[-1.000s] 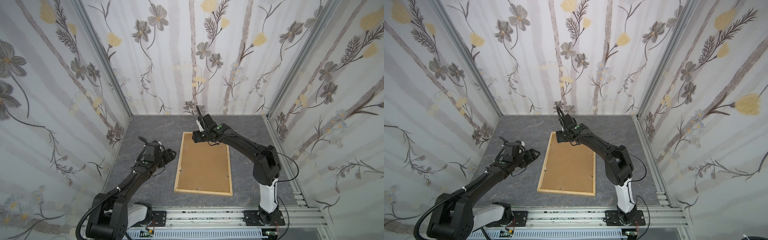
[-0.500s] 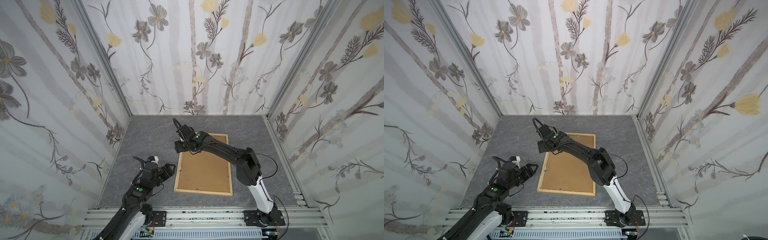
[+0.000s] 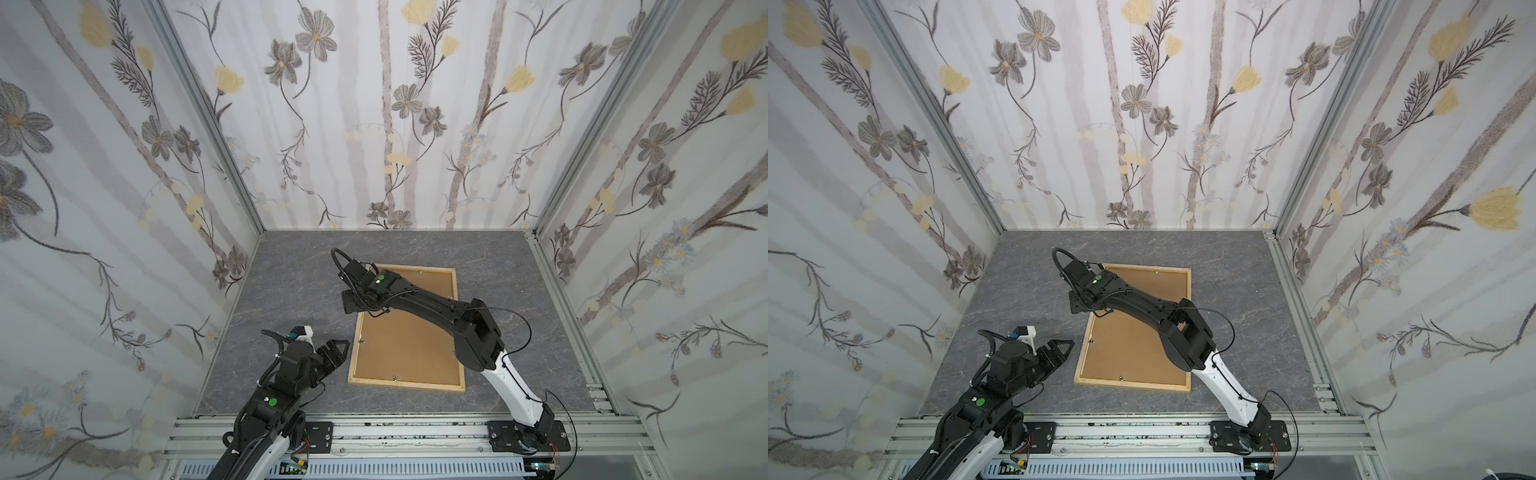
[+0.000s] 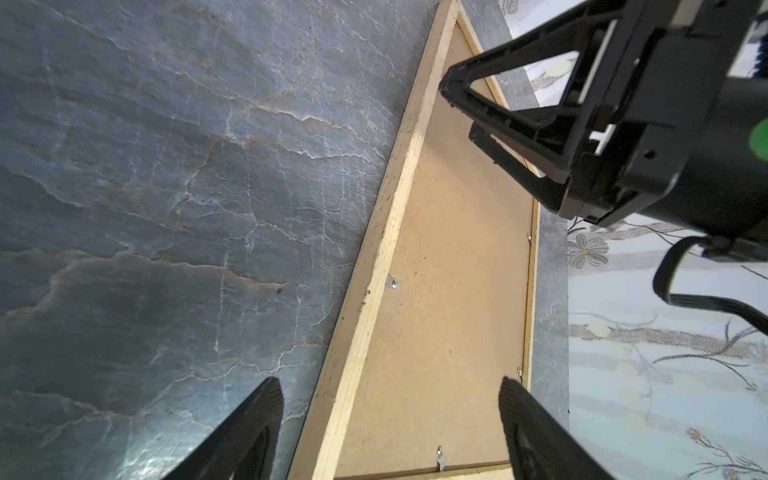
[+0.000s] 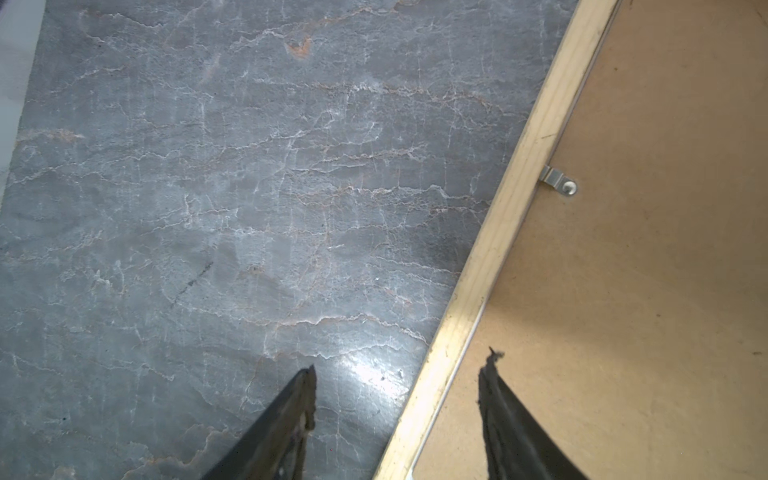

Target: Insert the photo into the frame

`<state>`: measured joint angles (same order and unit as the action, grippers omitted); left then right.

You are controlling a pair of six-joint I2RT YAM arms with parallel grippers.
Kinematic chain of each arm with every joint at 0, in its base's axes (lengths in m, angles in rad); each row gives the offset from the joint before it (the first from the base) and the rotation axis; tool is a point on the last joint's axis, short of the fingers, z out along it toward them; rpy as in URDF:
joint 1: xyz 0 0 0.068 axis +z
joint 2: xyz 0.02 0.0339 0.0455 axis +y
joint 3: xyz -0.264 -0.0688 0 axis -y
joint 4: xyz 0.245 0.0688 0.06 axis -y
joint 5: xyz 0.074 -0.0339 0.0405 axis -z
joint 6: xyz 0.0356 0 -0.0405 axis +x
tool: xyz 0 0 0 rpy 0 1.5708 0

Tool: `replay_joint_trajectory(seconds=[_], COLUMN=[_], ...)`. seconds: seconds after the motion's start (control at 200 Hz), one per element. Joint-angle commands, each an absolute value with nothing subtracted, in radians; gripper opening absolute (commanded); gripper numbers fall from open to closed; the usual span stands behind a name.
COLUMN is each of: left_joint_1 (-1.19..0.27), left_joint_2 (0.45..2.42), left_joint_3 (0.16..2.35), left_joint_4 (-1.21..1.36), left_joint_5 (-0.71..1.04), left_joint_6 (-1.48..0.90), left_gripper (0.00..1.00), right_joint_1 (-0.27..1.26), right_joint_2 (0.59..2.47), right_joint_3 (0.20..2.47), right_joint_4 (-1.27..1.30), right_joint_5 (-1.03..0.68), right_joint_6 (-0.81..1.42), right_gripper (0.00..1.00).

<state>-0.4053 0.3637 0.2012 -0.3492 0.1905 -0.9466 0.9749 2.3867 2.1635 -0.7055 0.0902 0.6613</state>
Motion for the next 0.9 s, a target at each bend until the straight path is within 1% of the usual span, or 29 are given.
replay_joint_trajectory(seconds=[0.0, 0.2, 0.345, 0.714, 0.844, 0.894], left_joint_1=[-0.415, -0.429, -0.442, -0.485, -0.508, -0.519], left_joint_2=[0.357, 0.367, 0.377, 0.425, 0.443, 0.448], left_joint_3=[0.200, 0.197, 0.195, 0.193, 0.182, 0.177], left_joint_4=[-0.373, -0.370, -0.367, -0.344, -0.318, -0.302], left_joint_5=[0.170, 0.163, 0.154, 0.132, 0.131, 0.132], left_joint_6=[-0.963, -0.966, -0.970, -0.987, -1.003, -1.011], left_gripper=[0.81, 0.82, 0.82, 0.82, 0.82, 0.82], right_joint_1=[0.986, 0.995, 1.008, 1.011, 1.018, 1.020], right_joint_2=[2.412, 2.443, 2.476, 2.536, 2.563, 2.571], right_joint_3=[2.187, 2.203, 2.251, 2.266, 2.297, 2.308], right_joint_4=[-0.727, -0.746, -0.807, -0.804, -0.801, -0.798], right_joint_5=[0.133, 0.194, 0.298, 0.324, 0.309, 0.305], right_joint_6=[0.693, 0.709, 0.705, 0.703, 0.698, 0.695], right_gripper=[0.62, 0.59, 0.58, 0.56, 0.54, 0.51])
